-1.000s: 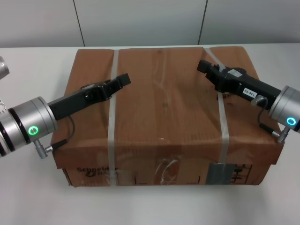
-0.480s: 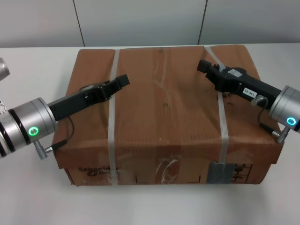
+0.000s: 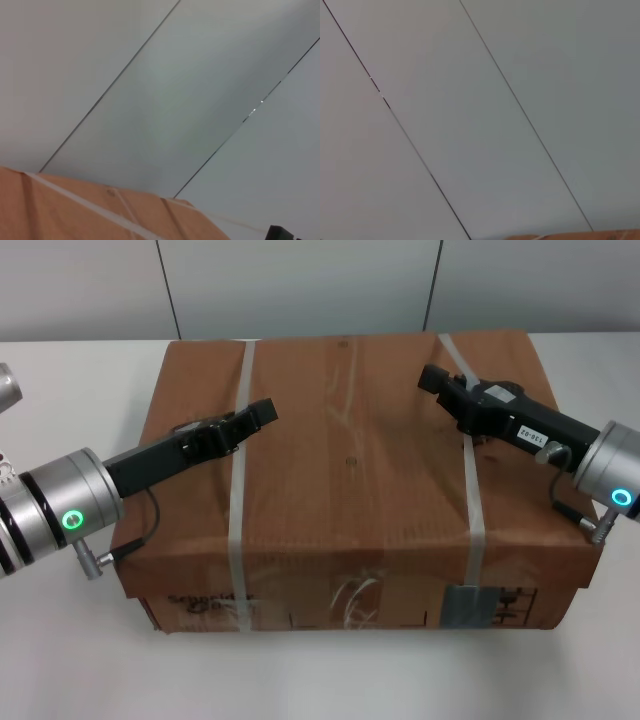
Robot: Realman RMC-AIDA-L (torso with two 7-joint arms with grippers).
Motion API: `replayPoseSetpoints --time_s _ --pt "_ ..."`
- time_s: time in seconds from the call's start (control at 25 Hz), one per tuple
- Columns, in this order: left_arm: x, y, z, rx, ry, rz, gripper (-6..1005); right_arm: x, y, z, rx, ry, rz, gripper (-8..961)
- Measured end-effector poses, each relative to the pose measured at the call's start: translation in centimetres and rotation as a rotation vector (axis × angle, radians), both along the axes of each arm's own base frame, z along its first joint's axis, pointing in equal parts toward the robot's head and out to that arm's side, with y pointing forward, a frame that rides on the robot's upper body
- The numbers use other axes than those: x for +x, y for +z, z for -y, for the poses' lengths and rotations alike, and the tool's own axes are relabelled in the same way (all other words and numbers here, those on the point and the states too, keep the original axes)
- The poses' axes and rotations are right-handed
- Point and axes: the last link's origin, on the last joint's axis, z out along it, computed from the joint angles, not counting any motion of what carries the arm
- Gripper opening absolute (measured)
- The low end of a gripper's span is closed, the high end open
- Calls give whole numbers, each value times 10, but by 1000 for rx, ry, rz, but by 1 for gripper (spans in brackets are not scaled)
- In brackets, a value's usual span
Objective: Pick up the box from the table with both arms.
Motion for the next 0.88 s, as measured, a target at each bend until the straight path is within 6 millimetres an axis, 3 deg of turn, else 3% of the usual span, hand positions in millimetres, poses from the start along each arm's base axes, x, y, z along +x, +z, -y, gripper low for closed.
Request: replayPoseSetpoints --time_s 0.88 --pt "1 1 -1 4 -5 1 95 -4 2 1 0 27 -11 -1"
